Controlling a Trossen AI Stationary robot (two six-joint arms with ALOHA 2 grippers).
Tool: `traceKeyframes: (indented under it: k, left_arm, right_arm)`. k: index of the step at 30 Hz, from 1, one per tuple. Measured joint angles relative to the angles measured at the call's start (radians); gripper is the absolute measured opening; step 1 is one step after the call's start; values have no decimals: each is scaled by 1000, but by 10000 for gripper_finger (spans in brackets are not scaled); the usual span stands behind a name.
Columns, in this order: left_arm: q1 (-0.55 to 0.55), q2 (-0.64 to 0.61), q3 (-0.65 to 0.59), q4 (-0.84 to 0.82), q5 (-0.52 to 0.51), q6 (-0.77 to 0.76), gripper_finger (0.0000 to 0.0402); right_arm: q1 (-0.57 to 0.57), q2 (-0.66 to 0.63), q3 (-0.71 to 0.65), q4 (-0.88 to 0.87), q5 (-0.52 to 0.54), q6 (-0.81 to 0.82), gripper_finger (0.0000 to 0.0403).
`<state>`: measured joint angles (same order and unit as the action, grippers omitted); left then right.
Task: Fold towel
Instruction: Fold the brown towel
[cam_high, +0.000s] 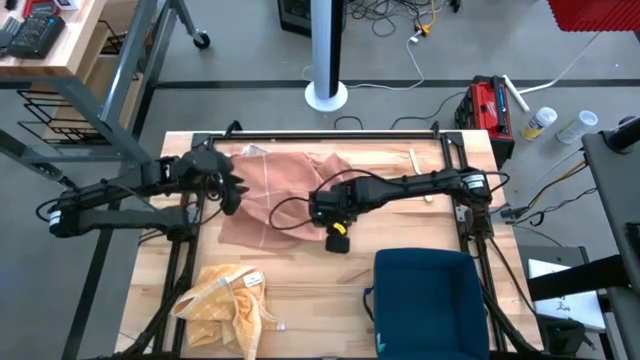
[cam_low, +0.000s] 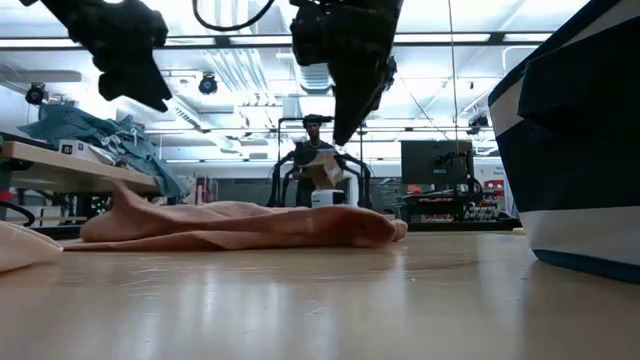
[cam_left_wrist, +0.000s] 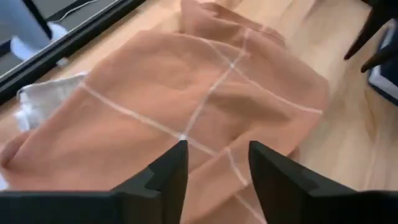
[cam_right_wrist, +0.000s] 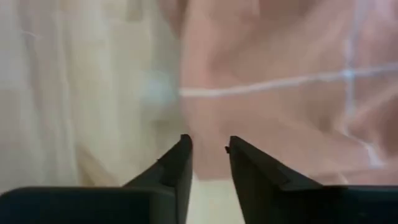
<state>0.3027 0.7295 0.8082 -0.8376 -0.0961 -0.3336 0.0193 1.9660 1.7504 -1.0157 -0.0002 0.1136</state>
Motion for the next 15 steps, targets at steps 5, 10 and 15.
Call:
traceKeyframes:
  k: [5,10,15]
  left_arm:
    - [0,25,-2,5,-266,-51,174]
    - [27,71,-6,18,-410,-59,161]
    - [134,129,-9,18,-455,-58,152]
  right_arm:
    - [-56,-30,1,-35,151,-20,138]
    - [-171,-46,2,-30,147,-33,150]
    - [-298,-43,-6,-28,58,4,151]
